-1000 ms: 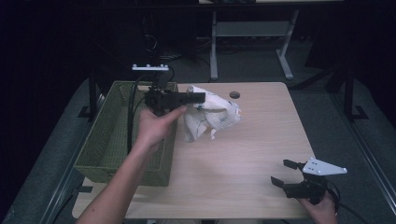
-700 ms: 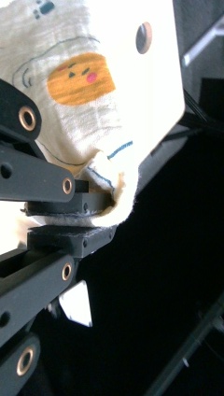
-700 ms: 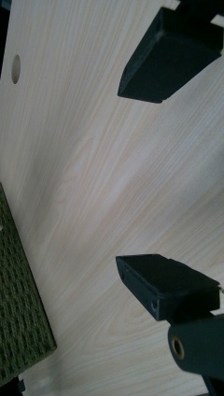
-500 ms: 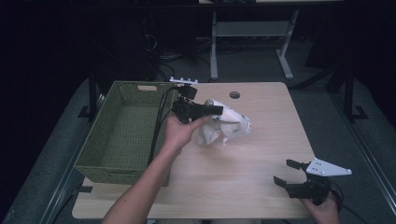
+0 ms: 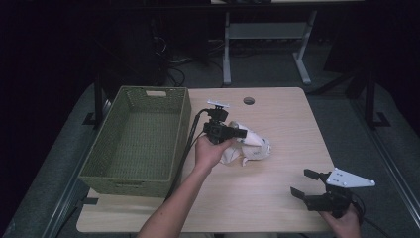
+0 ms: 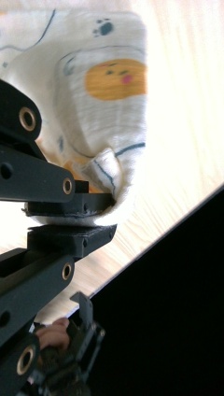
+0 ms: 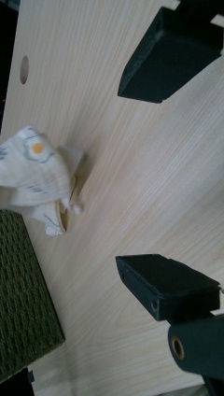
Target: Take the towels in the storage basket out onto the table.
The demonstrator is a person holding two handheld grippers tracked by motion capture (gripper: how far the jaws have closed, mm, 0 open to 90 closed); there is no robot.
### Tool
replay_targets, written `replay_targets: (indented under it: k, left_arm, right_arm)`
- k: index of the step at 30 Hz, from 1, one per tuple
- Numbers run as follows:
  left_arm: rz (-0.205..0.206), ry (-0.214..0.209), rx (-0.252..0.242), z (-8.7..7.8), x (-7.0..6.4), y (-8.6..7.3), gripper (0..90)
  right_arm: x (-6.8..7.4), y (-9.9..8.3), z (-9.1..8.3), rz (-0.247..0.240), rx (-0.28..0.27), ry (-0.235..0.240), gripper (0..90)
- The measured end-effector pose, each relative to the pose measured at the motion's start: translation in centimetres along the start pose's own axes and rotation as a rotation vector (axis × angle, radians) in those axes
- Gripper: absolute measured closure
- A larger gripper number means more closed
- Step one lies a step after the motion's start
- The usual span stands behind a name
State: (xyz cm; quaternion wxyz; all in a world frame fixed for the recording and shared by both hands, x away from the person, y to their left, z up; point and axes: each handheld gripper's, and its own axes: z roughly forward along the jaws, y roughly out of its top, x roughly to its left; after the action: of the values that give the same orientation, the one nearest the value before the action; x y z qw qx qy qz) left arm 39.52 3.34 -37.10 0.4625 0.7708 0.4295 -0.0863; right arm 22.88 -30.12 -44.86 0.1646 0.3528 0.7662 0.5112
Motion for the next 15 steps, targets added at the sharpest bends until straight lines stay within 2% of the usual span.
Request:
replay_targets:
  k: [1, 4, 5, 6, 8, 10, 11, 14, 15]
  left_arm:
    - [-0.020, -0.003, 0.015, 0.7, 0.5, -0.4, 84.7]
    - [-0.036, -0.002, 0.014, 1.3, 0.9, -0.9, 84.7]
    - [-0.054, -0.005, 0.017, 1.9, 1.4, -1.5, 84.6]
    - [-0.052, 0.006, 0.016, 2.1, 1.6, -1.7, 84.6]
    - [-0.071, -0.001, 0.012, 2.5, 2.0, -2.2, 84.6]
    - [-0.072, 0.001, 0.017, 2.7, 2.1, -2.3, 84.6]
    - [-0.089, 0.008, 0.017, 3.1, 2.5, -2.8, 84.6]
    - [-0.090, 0.021, 0.031, 3.6, 2.8, -3.2, 84.6]
    - [-0.105, 0.012, 0.026, 3.8, 3.1, -3.6, 84.5]
  right_arm:
    - [0.0, 0.0, 0.0, -0.002, -0.002, 0.000, 15.0]
    - [0.0, 0.0, -0.1, 0.001, -0.001, 0.001, 15.0]
    - [0.0, 0.0, -0.1, 0.000, -0.002, 0.001, 15.0]
    - [0.0, 0.0, 0.0, -0.001, -0.002, 0.001, 15.0]
    - [0.0, 0.0, 0.0, -0.001, 0.000, 0.001, 15.0]
    - [0.1, 0.0, 0.0, -0.001, 0.001, 0.001, 15.0]
    - [0.1, 0.1, 0.0, -0.001, 0.000, 0.001, 15.0]
    - [0.2, 0.1, 0.0, -0.002, 0.001, 0.000, 15.0]
    - [0.2, 0.1, 0.1, -0.003, 0.000, 0.001, 15.0]
